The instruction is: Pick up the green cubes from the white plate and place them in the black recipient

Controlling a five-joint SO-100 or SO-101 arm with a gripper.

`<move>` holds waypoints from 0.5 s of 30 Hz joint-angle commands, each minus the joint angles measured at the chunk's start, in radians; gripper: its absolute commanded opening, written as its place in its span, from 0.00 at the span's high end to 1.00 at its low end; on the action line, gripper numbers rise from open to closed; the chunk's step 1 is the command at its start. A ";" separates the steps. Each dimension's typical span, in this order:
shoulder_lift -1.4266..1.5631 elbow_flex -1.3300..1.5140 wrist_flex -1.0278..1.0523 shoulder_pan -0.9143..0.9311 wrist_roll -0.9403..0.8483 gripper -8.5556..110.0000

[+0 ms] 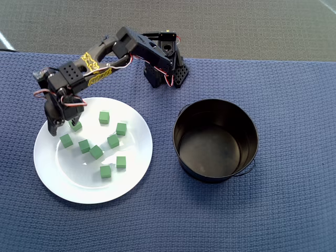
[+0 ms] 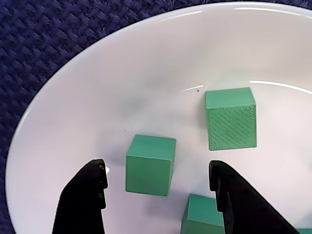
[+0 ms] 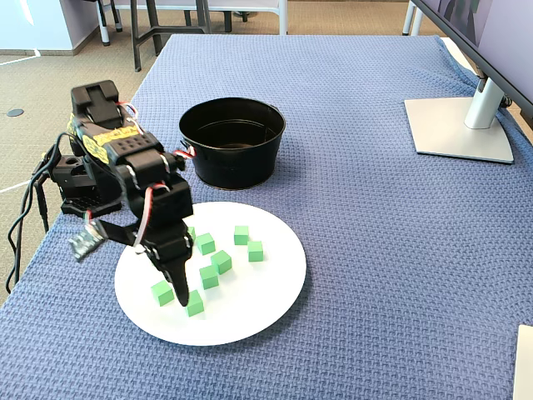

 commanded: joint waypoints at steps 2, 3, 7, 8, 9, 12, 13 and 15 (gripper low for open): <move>-0.040 -0.135 0.029 -0.031 0.015 0.76; -0.057 -0.156 0.035 -0.034 0.017 0.76; -0.109 -0.210 0.041 -0.038 0.025 0.76; -0.121 -0.225 0.041 -0.037 0.029 0.76; -0.133 -0.241 0.041 -0.037 0.029 0.76; -0.164 -0.273 0.043 -0.035 0.031 0.76; -0.169 -0.278 0.044 -0.035 0.029 0.76; -0.175 -0.279 0.044 -0.038 0.026 0.78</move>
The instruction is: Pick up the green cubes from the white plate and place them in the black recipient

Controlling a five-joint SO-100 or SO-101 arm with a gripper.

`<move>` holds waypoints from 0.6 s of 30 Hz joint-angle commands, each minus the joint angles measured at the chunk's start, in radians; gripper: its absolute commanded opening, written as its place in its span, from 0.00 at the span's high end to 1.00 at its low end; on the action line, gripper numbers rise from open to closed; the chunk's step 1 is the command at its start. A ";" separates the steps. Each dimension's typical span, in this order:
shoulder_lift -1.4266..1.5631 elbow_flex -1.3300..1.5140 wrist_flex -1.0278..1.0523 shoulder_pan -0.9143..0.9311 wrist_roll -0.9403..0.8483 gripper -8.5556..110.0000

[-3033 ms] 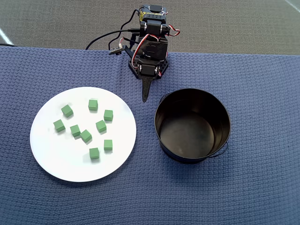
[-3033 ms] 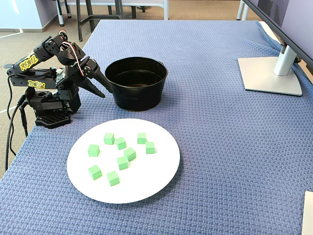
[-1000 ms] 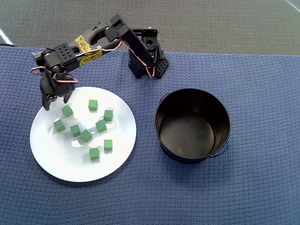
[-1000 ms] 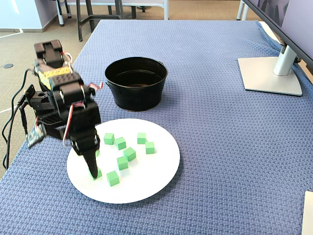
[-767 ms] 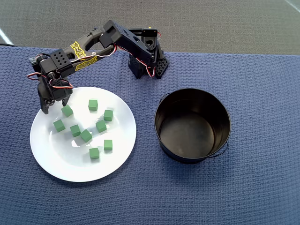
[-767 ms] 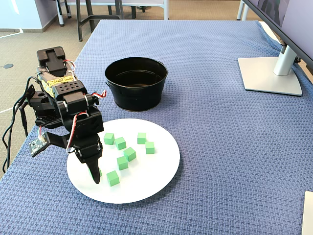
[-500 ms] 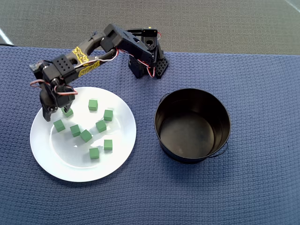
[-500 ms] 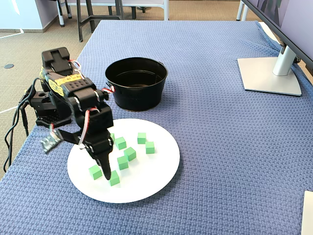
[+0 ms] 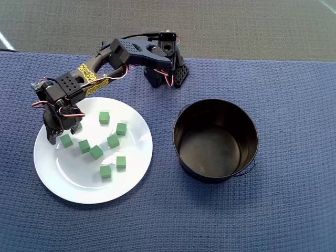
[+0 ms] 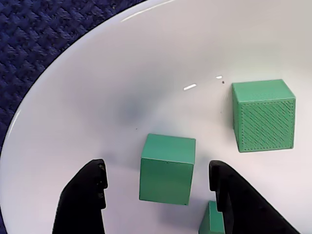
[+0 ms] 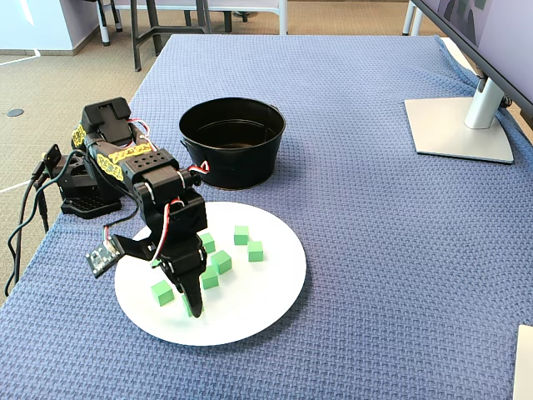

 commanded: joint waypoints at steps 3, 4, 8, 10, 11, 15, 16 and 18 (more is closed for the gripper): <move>0.003 -0.071 0.003 -0.014 0.009 0.81; -0.005 -0.078 0.000 -0.011 0.006 0.81; -0.072 -0.164 0.023 -0.008 -0.011 0.80; -0.080 -0.172 0.025 -0.008 -0.020 0.81; -0.078 -0.170 0.025 -0.008 -0.031 0.82; -0.075 -0.150 0.014 -0.014 -0.043 0.83; -0.069 -0.137 0.003 -0.014 -0.041 0.84; -0.055 -0.114 -0.012 -0.015 -0.032 0.86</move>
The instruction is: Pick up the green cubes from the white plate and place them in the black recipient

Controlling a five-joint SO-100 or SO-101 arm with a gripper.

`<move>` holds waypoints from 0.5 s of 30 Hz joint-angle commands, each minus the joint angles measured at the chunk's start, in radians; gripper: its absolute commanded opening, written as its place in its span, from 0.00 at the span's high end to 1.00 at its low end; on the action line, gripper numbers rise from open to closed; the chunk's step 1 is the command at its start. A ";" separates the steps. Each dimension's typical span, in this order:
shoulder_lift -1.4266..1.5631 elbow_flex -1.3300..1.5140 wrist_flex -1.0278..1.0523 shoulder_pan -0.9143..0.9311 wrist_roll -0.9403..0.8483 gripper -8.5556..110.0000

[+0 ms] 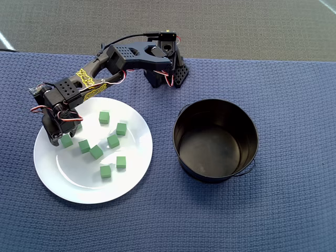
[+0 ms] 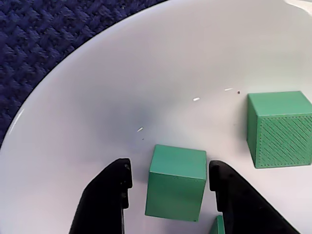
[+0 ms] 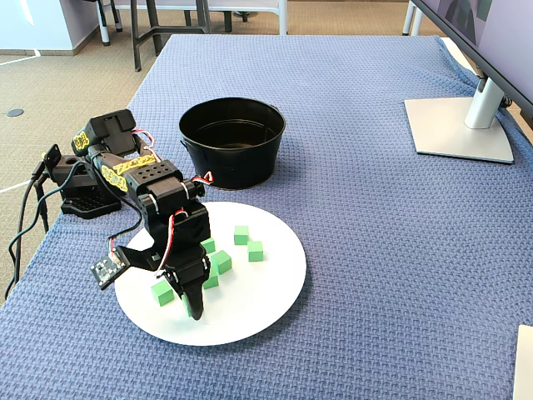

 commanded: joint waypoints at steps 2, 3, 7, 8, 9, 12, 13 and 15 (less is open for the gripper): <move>0.055 0.015 -0.043 -0.014 0.011 0.91; 0.064 0.031 -0.055 -0.014 0.015 0.93; 0.152 0.106 -0.038 -0.008 0.060 0.93; 0.192 0.127 -0.025 -0.003 0.067 0.93; 0.238 0.147 -0.006 0.005 0.078 0.93; 0.385 0.206 0.083 0.021 0.086 0.93; 0.434 0.227 0.110 0.021 0.083 0.93; 0.523 0.272 0.150 0.009 0.080 0.93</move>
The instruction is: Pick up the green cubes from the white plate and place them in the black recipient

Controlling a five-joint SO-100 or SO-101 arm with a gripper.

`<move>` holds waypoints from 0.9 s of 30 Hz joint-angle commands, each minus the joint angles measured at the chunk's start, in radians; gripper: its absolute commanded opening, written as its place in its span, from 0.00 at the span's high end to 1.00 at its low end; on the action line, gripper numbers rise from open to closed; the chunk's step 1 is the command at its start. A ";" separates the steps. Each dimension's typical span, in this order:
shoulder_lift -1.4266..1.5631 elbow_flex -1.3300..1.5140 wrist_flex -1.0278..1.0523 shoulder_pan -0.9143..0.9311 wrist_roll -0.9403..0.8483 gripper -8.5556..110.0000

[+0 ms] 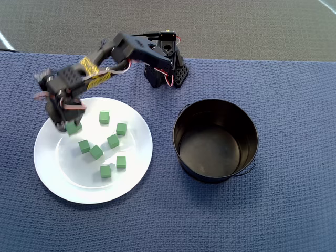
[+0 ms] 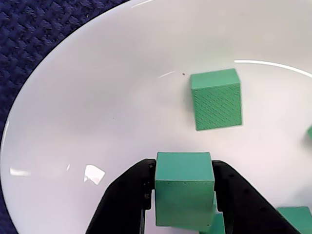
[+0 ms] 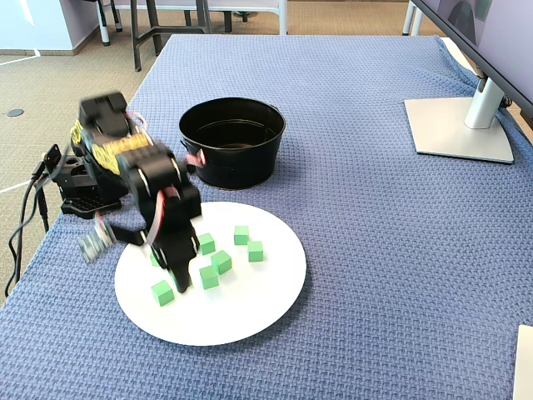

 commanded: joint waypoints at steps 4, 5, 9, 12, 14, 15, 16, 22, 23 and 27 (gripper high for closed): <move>0.420 0.132 0.101 -0.071 0.035 0.93; 0.472 0.175 0.101 -0.103 0.041 0.93; 0.658 0.376 0.064 -0.288 0.081 0.93; 0.735 0.497 -0.023 -0.460 0.137 0.93; 0.752 0.546 -0.066 -0.588 0.155 0.93; 0.755 0.560 -0.075 -0.650 0.160 0.93; 0.764 0.578 -0.087 -0.712 0.160 0.93; 0.879 0.709 -0.247 -1.032 0.169 0.93; 0.888 0.712 -0.252 -1.078 0.172 0.93; 0.884 0.696 -0.225 -1.227 0.213 0.93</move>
